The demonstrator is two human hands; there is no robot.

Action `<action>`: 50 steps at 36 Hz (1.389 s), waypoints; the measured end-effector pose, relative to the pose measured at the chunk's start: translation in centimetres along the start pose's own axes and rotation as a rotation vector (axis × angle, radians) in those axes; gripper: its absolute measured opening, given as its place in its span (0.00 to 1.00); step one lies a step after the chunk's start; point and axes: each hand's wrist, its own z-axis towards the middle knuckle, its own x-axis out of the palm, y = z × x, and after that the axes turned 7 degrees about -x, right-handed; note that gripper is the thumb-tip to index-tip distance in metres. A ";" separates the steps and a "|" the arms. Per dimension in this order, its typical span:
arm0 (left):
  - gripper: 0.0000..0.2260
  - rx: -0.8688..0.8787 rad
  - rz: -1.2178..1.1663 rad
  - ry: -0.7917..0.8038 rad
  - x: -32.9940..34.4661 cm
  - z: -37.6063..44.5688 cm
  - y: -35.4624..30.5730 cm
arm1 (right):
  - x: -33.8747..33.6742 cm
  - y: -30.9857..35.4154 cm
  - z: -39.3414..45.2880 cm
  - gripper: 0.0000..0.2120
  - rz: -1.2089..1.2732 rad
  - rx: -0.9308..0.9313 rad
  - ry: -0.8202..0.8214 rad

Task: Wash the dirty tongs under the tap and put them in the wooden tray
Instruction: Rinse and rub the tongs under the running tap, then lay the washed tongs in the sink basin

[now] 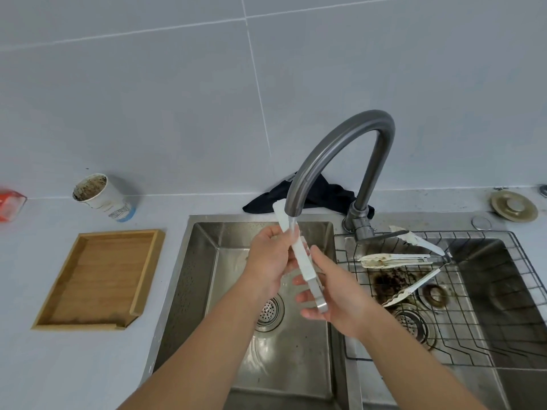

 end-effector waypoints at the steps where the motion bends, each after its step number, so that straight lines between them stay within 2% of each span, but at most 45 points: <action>1: 0.07 0.003 0.014 -0.012 0.0 0.0 0.1 | 0.1 0.0 -0.1 0.25 -0.010 -0.019 0.004; 6: 0.10 0.003 0.068 -0.082 -0.5 0.0 0.5 | 0.0 -0.2 -0.4 0.15 -0.072 -0.066 0.048; 11: 0.12 -0.006 0.141 -0.170 -2.2 -0.5 1.0 | -0.4 -1.5 0.1 0.13 -0.157 -0.129 0.036; 16: 0.12 -0.002 0.131 -0.203 -3.9 -1.7 3.1 | -0.3 -2.9 0.1 0.15 -0.254 -0.202 0.011; 17: 0.13 -0.005 0.140 -0.197 -4.1 -2.1 3.7 | -0.2 -3.1 0.0 0.18 -0.283 -0.206 -0.009; 20: 0.15 -0.027 0.147 -0.199 -4.6 -3.1 5.3 | -0.2 -4.2 0.3 0.41 -0.354 -0.182 -0.002; 23: 0.17 -0.061 0.114 -0.202 -5.0 -3.7 6.7 | -0.1 -5.1 0.4 0.47 -0.427 -0.190 0.023; 25: 0.14 -0.073 0.072 -0.205 -5.3 -4.2 7.3 | 0.0 -5.9 0.7 0.56 -0.475 -0.167 0.010; 26: 0.13 -0.081 0.055 -0.209 -5.5 -4.5 7.5 | 0.3 -6.2 0.6 0.56 -0.485 -0.167 0.019; 30: 0.17 -0.146 0.024 -0.253 -6.9 -4.9 8.5 | 1.4 -7.5 0.1 0.42 -0.537 -0.153 0.021; 34: 0.22 -0.191 0.059 -0.263 -9.2 -4.6 9.4 | 2.4 -8.6 0.0 0.39 -0.549 -0.103 -0.048; 39: 0.28 -0.220 0.112 -0.251 -12.2 -4.5 10.1 | 4.1 -10.3 1.0 0.26 -0.560 -0.070 -0.114; 47: 0.25 -0.240 0.136 -0.175 -16.7 -3.1 10.3 | 7.3 -12.9 2.6 0.17 -0.559 0.025 -0.174; 50: 0.24 -0.230 0.164 -0.164 -18.4 -2.5 10.5 | 8.3 -14.2 3.9 0.20 -0.523 0.055 -0.168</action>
